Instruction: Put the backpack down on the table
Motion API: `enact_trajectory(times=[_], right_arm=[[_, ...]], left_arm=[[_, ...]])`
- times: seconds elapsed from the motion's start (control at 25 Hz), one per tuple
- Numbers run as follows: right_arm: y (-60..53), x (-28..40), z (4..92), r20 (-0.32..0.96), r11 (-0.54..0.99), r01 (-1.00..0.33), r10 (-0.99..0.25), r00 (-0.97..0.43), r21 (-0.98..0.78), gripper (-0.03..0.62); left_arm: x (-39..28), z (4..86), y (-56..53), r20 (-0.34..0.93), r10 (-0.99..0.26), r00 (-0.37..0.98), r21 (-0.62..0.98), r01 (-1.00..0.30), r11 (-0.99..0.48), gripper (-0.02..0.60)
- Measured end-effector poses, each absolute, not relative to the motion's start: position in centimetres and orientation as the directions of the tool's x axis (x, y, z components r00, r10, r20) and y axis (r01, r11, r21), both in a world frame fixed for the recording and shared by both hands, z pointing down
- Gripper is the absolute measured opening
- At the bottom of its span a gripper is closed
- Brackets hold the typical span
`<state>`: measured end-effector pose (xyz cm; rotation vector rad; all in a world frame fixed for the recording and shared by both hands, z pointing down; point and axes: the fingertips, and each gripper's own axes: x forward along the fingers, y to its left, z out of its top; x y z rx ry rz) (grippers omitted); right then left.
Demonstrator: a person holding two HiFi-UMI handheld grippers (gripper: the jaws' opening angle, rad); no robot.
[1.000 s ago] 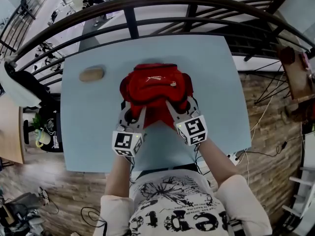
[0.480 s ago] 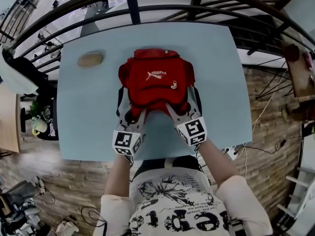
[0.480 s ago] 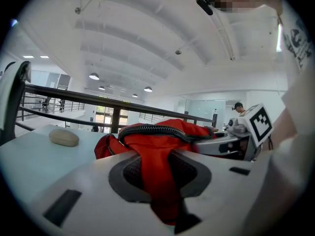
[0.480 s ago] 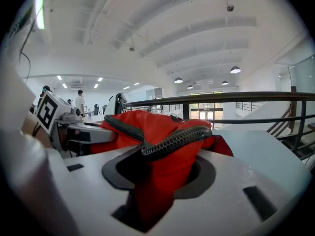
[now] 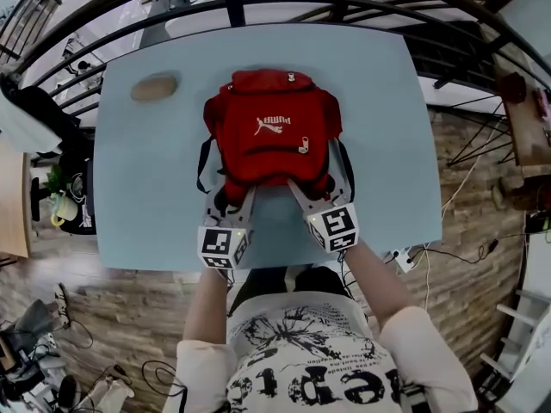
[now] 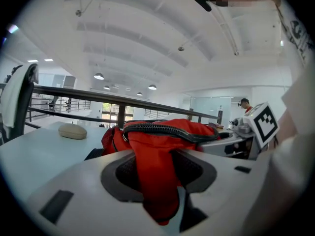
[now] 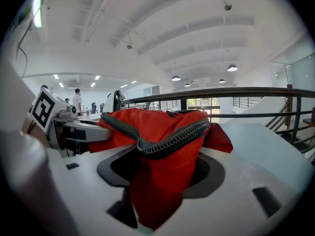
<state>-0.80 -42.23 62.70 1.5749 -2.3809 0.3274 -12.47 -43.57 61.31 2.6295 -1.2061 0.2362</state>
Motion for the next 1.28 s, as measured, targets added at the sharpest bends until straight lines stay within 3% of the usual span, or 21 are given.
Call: enact_trajectory(times=[0.12,0.2,0.48,0.76,0.88,0.96,1.08,1.28], right_arm=[[-41.5,-0.6,62.6,0.345,0.381,-0.924,-0.863,-0.369,-0.036,0.299],[-40.7,-0.3,62.0,0.338,0.384,-0.923,-0.864,-0.372,-0.035,0.315],[-38.1,1.4,59.4,0.300,0.349,-0.937,-0.893,-0.336,-0.009,0.328],[-36.7,2.0,54.8,0.243,0.312,-0.949,-0.925,-0.290,0.054,0.230],[-36.2,2.0,52.9,0.215,0.306,-0.950,-0.934,-0.286,0.062,0.147],[-36.0,2.4,51.5,0.194,0.291,-0.955,-0.942,-0.275,0.062,0.082],[-35.8,3.0,49.8,0.189,0.261,-0.964,-0.951,-0.245,0.060,-0.002],[-35.7,3.1,47.2,0.163,0.275,-0.959,-0.952,-0.260,0.074,-0.006]], left_arm=[[-13.1,61.1,-43.2,0.218,-0.753,0.621,0.148,-0.784,-0.603,0.268],[-13.6,60.9,-42.7,0.214,-0.767,0.605,0.147,-0.796,-0.587,0.303],[-14.3,57.6,-40.3,0.124,-0.806,0.578,0.111,-0.816,-0.568,0.319],[-12.6,54.6,-37.6,0.135,-0.769,0.625,0.050,-0.779,-0.625,0.317],[-12.6,52.8,-37.0,0.114,-0.787,0.606,0.045,-0.794,-0.606,0.258],[-12.8,51.3,-36.9,0.095,-0.809,0.580,0.029,-0.814,-0.580,0.116],[-13.1,49.3,-37.0,0.082,-0.823,0.562,0.031,-0.827,-0.561,0.067],[-12.7,47.0,-37.4,0.126,-0.801,0.586,0.022,-0.809,-0.588,0.023]])
